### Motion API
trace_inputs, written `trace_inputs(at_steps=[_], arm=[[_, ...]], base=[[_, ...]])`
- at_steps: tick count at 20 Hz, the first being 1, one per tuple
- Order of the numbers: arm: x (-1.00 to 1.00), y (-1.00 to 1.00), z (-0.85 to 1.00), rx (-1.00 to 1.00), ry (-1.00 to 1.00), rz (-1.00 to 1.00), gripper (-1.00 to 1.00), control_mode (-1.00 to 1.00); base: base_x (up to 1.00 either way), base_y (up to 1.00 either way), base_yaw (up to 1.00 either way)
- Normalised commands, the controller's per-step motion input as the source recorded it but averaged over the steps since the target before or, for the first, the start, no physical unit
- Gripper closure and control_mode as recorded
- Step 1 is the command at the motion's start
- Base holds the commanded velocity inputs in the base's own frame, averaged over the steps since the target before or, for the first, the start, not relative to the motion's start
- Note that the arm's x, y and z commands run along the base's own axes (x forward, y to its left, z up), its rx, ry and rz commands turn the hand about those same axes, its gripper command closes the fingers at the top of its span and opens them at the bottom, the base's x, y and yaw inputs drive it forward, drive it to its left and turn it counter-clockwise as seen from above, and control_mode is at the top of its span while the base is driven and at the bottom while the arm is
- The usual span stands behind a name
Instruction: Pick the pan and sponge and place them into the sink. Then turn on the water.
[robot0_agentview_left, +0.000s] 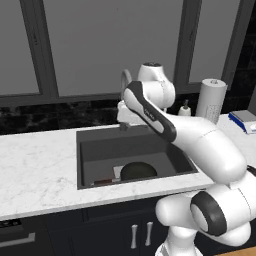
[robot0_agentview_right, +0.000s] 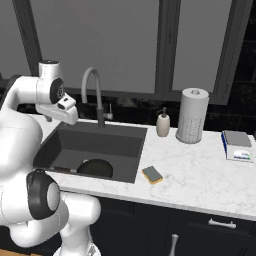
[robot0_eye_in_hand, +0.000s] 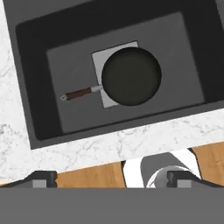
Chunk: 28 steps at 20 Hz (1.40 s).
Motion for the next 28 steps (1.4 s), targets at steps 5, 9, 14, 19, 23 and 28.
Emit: trace_inputs(at_steps=[5, 9, 14, 19, 23, 28], arm=[[-0.22, -0.7, 0.31, -0.12, 0.0, 0.26, -1.0, -1.0], [-0.18, -0.71, 0.29, -0.09, 0.0, 0.25, -1.0, -1.0], [-0.05, -0.67, 0.12, -0.01, 0.0, 0.24, -1.0, -1.0], [0.0, -0.78, 0.01, 0.0, 0.0, 0.23, -1.0, -1.0], [0.0, -0.71, -0.04, 0.09, 0.0, 0.11, -1.0, -1.0], [0.0, -0.74, -0.12, 0.04, 0.0, 0.1, -1.0, -1.0]], base=[[0.0, 0.0, 0.0], [0.0, 0.0, 0.0], [0.0, 0.0, 0.0], [0.0, 0.0, 0.0], [0.0, 0.0, 0.0], [0.0, 0.0, 0.0]])
